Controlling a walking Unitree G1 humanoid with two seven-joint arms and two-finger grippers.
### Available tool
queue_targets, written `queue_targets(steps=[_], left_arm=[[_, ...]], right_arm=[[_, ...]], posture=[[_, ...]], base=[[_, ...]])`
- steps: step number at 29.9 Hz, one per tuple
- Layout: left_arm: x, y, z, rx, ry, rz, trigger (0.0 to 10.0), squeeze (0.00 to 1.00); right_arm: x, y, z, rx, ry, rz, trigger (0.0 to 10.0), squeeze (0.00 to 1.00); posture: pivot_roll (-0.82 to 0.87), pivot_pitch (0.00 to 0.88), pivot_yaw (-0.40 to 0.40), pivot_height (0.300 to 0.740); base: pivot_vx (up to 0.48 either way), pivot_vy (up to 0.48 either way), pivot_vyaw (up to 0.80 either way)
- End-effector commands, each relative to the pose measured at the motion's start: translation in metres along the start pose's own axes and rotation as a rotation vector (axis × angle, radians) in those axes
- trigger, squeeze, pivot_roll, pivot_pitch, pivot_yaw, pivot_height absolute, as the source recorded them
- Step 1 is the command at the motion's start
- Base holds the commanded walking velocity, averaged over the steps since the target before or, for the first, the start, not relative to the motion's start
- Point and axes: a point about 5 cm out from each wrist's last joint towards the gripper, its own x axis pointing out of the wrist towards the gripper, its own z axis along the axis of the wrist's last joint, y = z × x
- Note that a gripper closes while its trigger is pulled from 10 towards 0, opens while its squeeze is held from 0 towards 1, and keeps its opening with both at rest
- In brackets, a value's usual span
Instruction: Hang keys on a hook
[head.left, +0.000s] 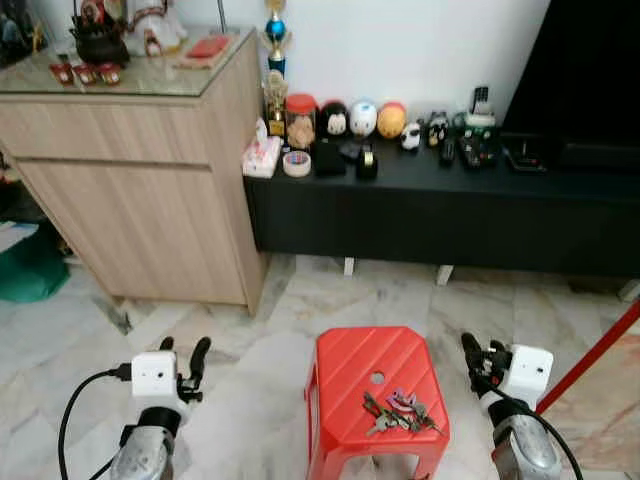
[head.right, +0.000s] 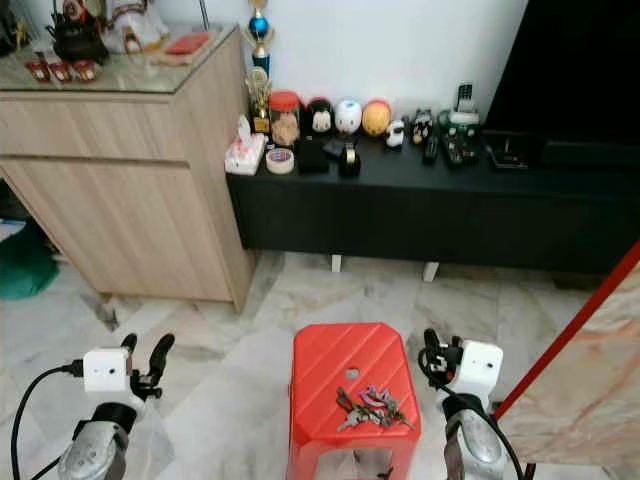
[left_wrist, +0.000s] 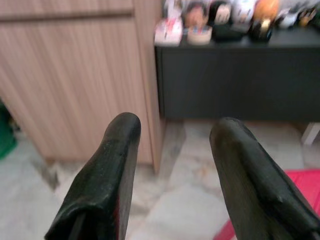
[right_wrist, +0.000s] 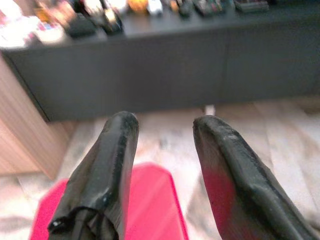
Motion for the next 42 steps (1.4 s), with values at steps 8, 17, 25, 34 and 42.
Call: queue_targets(steps=[8, 17, 25, 34, 42], left_arm=[[-0.008, -0.004, 0.013, -0.029, -0.007, -0.006, 10.0, 0.0], [-0.007, -0.008, 0.016, -0.03, 0.039, -0.034, 10.0, 0.0], [-0.005, -0.01, 0.016, -0.032, 0.054, -0.034, 10.0, 0.0], [-0.005, -0.004, 0.014, -0.021, 0.089, -0.003, 10.0, 0.0], [-0.008, -0.006, 0.011, -0.035, 0.12, -0.002, 10.0, 0.0]], right_arm=[[-0.015, 0.004, -0.014, 0.004, 0.055, 0.001, 10.0, 0.0], [-0.015, -0.003, -0.014, -0.027, 0.127, -0.038, 10.0, 0.0], [-0.018, -0.004, -0.017, -0.023, 0.162, -0.028, 10.0, 0.0], [-0.023, -0.002, -0.025, -0.034, 0.217, -0.033, 10.0, 0.0], [-0.024, -0.009, -0.03, -0.028, 0.252, -0.054, 10.0, 0.0]], posture=[[0.02, 0.0, -0.014, 0.74], [0.01, 0.0, -0.013, 0.731], [0.02, 0.0, -0.026, 0.696], [0.02, 0.009, -0.041, 0.651], [0.03, 0.016, -0.056, 0.646]], base=[[0.0, 0.0, 0.0], [0.0, 0.0, 0.0], [0.0, 0.0, 0.0], [0.0, 0.0, 0.0], [0.0, 0.0, 0.0]])
